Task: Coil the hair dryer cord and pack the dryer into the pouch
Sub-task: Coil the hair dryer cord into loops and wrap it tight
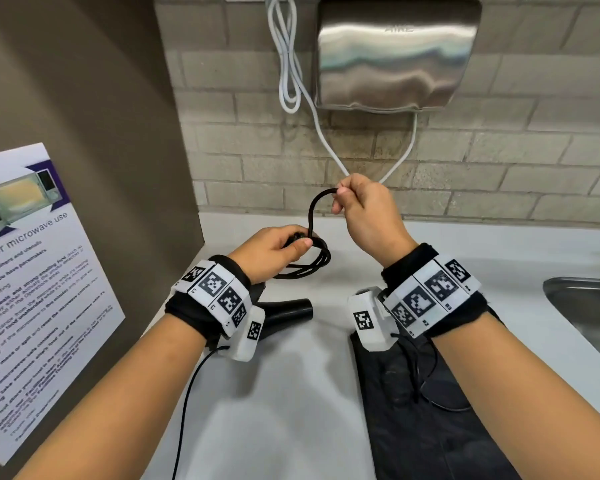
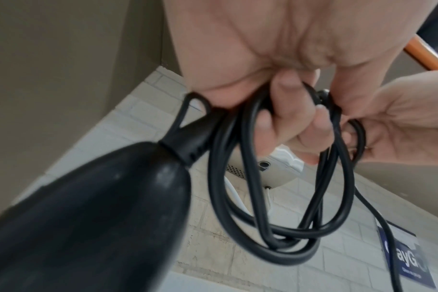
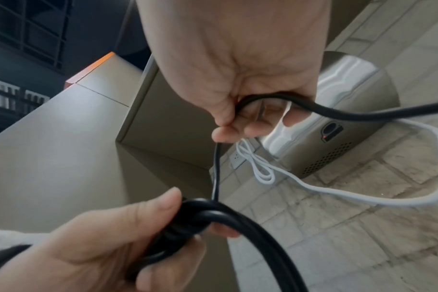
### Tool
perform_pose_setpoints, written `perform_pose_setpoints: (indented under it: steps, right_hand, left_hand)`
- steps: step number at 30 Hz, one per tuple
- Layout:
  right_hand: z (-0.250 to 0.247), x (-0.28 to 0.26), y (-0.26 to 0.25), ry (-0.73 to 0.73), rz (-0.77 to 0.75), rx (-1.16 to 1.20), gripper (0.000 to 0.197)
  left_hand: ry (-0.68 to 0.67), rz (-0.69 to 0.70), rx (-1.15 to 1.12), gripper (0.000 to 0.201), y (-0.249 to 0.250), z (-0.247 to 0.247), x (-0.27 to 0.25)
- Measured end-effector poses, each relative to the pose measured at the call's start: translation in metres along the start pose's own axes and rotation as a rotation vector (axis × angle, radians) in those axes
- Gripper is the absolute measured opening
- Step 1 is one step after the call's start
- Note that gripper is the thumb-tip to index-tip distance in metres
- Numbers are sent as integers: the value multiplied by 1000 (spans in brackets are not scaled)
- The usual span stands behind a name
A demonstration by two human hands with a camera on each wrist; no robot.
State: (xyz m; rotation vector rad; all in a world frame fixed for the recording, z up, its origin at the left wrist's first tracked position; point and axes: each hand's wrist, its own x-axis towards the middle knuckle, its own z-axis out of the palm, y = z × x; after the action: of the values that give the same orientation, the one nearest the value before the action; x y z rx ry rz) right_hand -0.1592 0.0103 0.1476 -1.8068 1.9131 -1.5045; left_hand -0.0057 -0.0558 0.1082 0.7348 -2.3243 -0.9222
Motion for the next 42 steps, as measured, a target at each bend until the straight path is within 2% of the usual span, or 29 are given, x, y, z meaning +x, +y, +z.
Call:
perform_pose_setpoints:
  steps: [4,8,10,12,15,20,22,26,28,31,34,38,42]
  right_hand:
    - [-3,-3,1,-47,-18,-5,19]
    - [-4,-4,-1,-160,-11,-82,33]
    - [-1,-4,-2,-155,1,-152,31]
    - [2,-6,-4,-142,8,-202,19]
    - [8,-7,-5,-114,-9,-241,22]
    - [12,-13,-9,-46,-65,-27,32]
    - [16,-19,-11,-39,-83,59,36]
    - [21,-30,-8,-10,-85,197,39]
    - [22,-33,-5,0,-76,257,36]
    - [26,-39,2,-34,-70,239,27]
    - [37,-49,13,-93,-95,189,32]
    - [49,-56,27,-108,-109,168,34]
    - [54,-56,30,-126,-142,162,33]
  left_hand:
    - [21,61,94,19,-3,3,-1]
    - [65,68,173,19,-2,4,-2]
    - [39,55,176,16,-1,5,-1]
    - [-13,39,141,18,0,5,-2]
    - [-46,14,101,26,-3,7,-3]
    - [13,40,67,15,-6,1,0]
    - [50,80,112,16,-7,-2,0]
    - [131,138,107,8,-7,1,-4]
    - [167,144,83,11,-8,3,-2]
    - [209,128,45,15,-10,4,4]
    - [235,124,35,15,-11,3,6]
    - [186,123,-3,15,-11,1,6]
    - [206,81,-33,14,-6,1,6]
